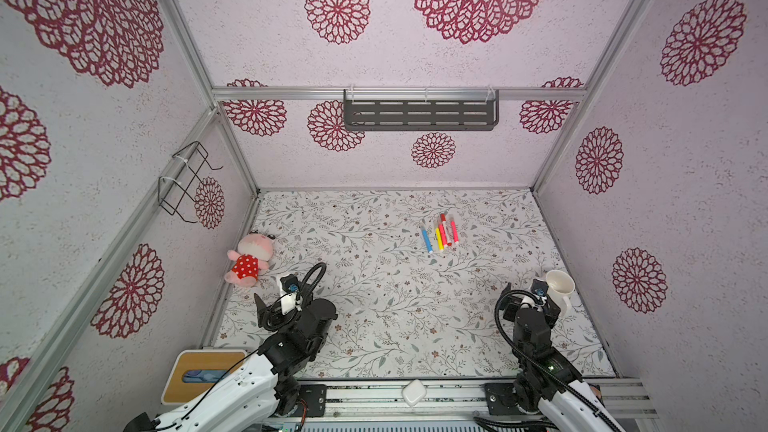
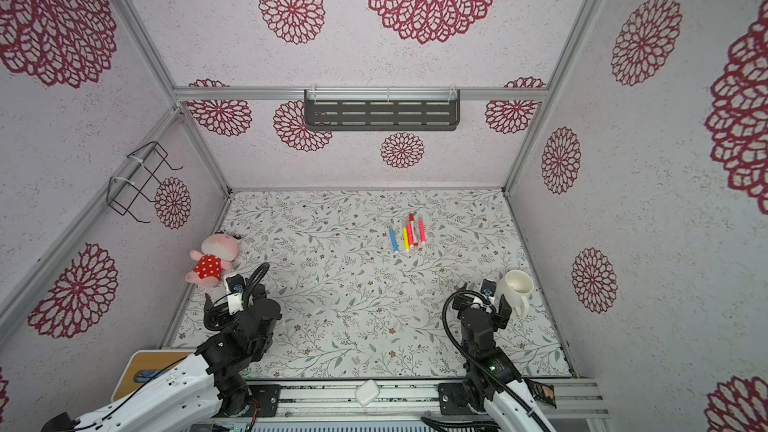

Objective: Insert the pens into the pen caps

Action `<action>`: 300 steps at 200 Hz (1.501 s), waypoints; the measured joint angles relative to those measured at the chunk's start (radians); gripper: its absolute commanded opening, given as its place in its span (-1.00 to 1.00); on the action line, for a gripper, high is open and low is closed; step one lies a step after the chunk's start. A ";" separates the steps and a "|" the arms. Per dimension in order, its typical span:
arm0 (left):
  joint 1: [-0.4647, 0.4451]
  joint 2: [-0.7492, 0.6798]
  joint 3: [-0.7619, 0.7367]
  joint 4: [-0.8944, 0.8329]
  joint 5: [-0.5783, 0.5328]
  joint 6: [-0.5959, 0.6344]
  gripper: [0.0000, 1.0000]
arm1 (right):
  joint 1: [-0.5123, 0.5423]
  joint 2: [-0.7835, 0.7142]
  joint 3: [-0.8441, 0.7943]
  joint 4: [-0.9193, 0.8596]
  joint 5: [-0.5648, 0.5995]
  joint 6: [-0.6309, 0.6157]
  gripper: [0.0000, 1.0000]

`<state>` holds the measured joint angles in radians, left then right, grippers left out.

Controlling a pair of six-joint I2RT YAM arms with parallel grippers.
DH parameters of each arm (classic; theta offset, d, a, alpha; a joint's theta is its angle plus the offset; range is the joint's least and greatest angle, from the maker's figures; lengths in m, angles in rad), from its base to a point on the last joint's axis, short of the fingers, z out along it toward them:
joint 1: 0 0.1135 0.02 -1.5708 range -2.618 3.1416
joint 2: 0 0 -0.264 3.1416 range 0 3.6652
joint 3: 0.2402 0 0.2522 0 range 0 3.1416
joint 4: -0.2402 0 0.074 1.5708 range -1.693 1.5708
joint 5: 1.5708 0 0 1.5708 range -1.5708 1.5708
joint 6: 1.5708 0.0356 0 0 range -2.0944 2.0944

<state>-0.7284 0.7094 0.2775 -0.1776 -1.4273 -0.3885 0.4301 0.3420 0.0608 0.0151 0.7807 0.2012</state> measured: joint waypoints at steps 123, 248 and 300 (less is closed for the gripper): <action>0.033 0.318 0.081 0.069 0.097 0.045 0.95 | 0.000 0.009 -0.006 0.026 -0.002 -0.002 0.98; 0.107 -0.216 -0.085 0.122 0.332 0.183 0.96 | 0.000 0.021 -0.006 0.034 -0.007 -0.002 0.98; 0.112 -0.240 -0.092 0.122 0.361 0.198 0.95 | 0.000 0.060 -0.006 0.070 0.010 -0.005 0.98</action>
<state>-0.6167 0.4690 0.1852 -0.0559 -1.0660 -0.1909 0.4301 0.4015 0.0551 0.0853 0.7910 0.1963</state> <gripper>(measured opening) 0.977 0.989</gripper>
